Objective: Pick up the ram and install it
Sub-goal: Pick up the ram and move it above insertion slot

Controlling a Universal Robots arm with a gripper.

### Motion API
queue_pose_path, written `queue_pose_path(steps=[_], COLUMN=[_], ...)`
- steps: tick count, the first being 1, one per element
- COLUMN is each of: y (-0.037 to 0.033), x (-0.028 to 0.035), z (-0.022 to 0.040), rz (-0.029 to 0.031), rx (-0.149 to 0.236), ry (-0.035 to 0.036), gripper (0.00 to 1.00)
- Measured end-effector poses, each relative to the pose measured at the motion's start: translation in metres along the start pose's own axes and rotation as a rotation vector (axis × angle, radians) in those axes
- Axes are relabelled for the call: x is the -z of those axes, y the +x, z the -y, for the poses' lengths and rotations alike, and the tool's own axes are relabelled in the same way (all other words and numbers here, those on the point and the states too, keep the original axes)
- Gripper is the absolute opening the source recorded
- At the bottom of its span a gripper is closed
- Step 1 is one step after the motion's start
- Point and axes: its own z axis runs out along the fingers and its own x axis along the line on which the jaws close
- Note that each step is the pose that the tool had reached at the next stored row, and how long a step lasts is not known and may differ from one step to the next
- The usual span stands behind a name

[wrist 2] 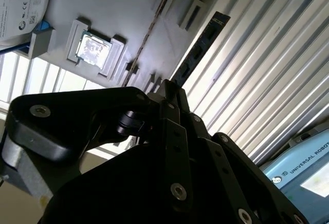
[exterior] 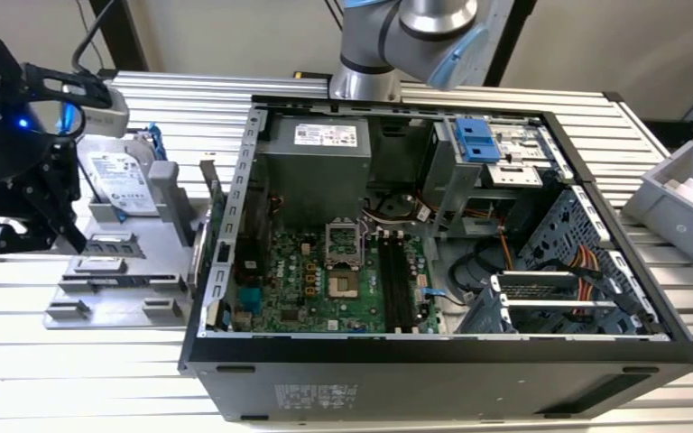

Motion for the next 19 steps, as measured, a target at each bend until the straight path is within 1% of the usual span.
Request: queue_pose_path(steps=[2,4,19], y=[-0.0014,-0.0023,-0.0047], x=[0.0003,0.0016,0.0194], z=[-0.0001,-0.0001,0.0], rz=[0.0001,0.0002,0.0004], rx=[0.001,0.001,0.001], ry=[0.0066,0.0094,0.0099], gripper=[0.0,0.0,0.0])
